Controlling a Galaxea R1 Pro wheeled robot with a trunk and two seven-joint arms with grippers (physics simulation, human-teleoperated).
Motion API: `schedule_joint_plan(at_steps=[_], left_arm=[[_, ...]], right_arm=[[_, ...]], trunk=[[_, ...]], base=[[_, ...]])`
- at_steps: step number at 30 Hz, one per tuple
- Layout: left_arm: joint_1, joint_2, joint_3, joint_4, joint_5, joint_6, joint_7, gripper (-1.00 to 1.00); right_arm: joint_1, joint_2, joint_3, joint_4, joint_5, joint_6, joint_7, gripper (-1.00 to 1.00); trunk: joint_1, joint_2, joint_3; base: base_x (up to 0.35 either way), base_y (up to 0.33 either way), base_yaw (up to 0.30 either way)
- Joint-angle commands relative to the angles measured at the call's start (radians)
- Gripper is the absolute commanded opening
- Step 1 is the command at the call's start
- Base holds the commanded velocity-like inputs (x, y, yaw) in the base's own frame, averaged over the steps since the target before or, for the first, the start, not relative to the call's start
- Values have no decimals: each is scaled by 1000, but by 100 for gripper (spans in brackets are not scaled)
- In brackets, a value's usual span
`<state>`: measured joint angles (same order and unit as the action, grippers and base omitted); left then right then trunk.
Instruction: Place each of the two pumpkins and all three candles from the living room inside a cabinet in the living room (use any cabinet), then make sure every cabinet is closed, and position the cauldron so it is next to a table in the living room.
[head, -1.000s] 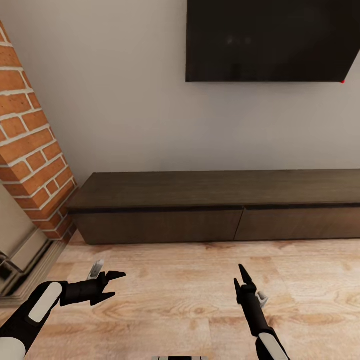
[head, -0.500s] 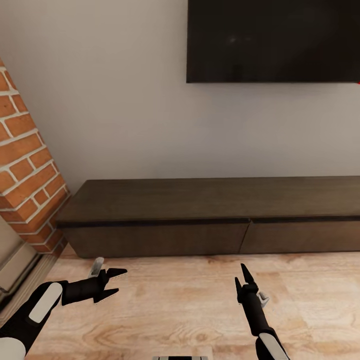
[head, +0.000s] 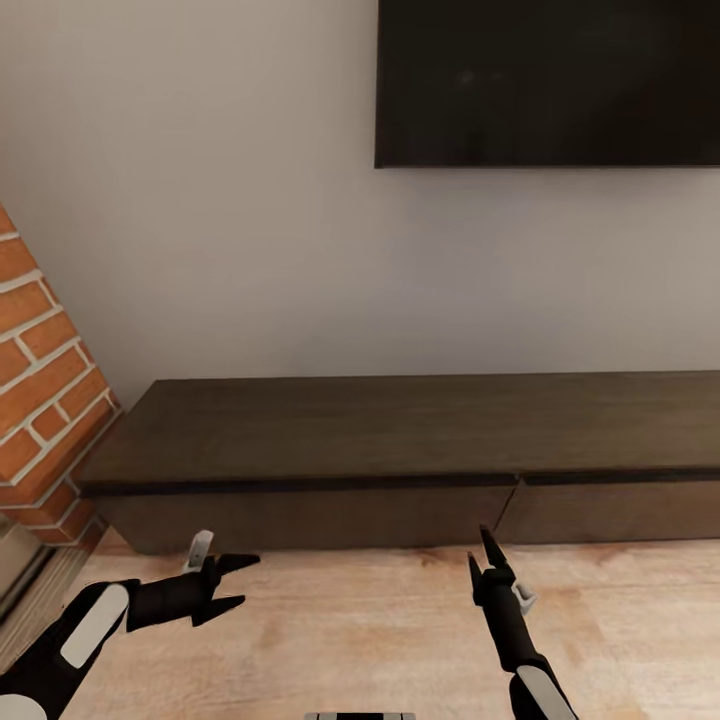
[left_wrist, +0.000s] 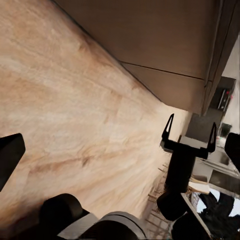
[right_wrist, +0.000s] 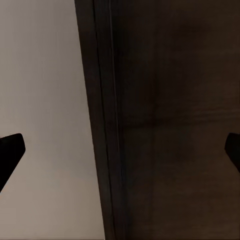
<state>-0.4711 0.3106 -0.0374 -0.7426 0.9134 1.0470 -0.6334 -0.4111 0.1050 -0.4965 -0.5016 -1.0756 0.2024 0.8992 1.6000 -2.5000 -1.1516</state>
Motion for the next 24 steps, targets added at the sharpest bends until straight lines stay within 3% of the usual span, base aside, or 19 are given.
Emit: schedule_joint_plan(at_steps=[1,3,5,8,13,24], left_arm=[[8,1,-33,2,-2,0,-51,100],[18,1,-87,5,-7,-1,-126,100],[26,1,-171,8,-11,-7,-202,100],[29,0,-212,9,-14,-9,-231,100],[31,-1,-230,9,-18,-11,-237,100],[31,-1,-233,9,-19,-13,-235,100]], right_arm=[[0,1,0,0,0,0,0,100],[0,3,1,0,0,0,0,100],[0,6,3,0,0,0,0,100],[0,7,3,0,0,0,0,100],[0,8,3,0,0,0,0,100],[0,8,3,0,0,3,-6,100]], trunk=[[0,0,0],[0,0,0],[0,0,0],[0,0,0],[0,0,0],[0,0,0]], base=[[328,0,0],[271,0,0],[126,0,0],[66,0,0],[240,0,0],[138,0,0]])
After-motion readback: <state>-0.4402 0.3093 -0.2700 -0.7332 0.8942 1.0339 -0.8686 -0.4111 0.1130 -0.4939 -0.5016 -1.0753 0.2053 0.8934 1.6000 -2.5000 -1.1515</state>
